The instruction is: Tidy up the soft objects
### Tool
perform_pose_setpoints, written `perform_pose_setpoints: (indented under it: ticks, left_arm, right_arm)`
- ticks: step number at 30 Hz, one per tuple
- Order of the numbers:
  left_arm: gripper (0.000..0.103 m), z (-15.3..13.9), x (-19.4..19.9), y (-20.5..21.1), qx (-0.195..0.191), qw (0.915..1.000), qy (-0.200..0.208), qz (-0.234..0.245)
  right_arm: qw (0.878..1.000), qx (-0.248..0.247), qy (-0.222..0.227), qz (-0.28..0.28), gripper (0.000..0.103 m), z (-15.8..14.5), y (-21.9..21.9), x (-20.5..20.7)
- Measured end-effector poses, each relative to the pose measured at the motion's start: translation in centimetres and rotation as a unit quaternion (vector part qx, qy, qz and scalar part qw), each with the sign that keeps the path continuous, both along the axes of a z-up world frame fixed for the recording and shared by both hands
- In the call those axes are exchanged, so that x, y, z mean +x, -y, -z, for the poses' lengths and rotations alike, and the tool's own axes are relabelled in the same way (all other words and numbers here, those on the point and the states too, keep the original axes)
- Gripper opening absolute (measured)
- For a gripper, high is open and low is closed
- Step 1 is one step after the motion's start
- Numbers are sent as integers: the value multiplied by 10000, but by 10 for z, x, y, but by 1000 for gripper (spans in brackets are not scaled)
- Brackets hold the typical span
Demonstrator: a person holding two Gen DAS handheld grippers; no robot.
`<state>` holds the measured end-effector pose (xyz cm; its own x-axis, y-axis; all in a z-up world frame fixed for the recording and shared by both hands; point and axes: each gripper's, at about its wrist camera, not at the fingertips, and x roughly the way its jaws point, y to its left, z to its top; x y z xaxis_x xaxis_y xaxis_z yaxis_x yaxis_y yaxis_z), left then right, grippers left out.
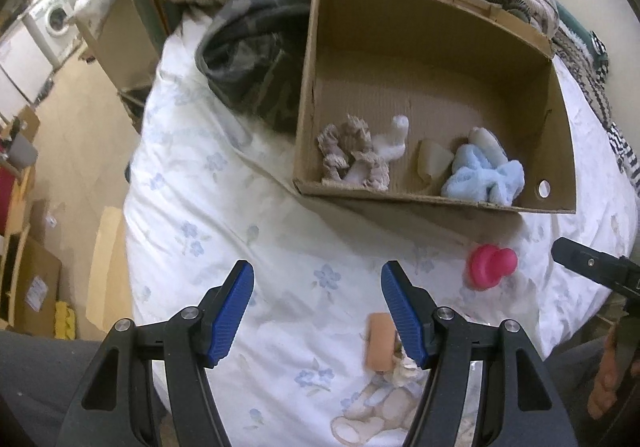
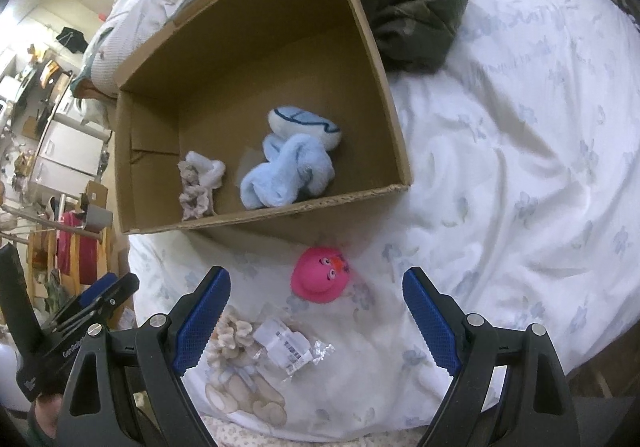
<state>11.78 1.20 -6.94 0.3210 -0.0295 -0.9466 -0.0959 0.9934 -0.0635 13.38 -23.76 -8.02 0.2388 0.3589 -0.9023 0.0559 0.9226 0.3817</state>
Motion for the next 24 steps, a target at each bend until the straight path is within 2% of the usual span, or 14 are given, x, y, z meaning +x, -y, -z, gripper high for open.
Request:
perform_pose_setpoints:
  ticks: [7,10,12,14,15,18,20,22,24]
  left_arm:
    - [63,26,5,0,-310,9981,-501,-150]
    - [63,48,4,10,-576,9931,-1025,39]
    - [57,63,1,16,-647,9889,-1334,116]
    - [41,76,-2,24,-645,9850,-1588,222]
    - [38,79,-3,27,-686,9836,-1648,265]
    - [35,83,-4,36,-797,9818,-1678,392]
    - [21,84,-3,42,-865,9806,-1689,487]
    - [15,87,-2,44,-1058,9773,-1772,487]
    - [14,89,-1,44,-1106,9764,-1794,473]
  right_arm:
    - [9994,-12,-323,156,94,16,2,5]
    - [9989,-51,-426,184,94,21,1,8]
    - [9987,-70,-465,177,94,24,0,10]
    - [9987,-81,-475,155,94,25,0,12]
    - [9987,-79,-476,146,94,25,-1,12]
    - [9988,-70,-479,121,94,25,-3,13]
    - [9987,-75,-488,103,94,25,-5,13]
    - [9986,-87,-511,84,94,26,-7,14]
    - [9985,-95,-534,70,94,28,-9,15]
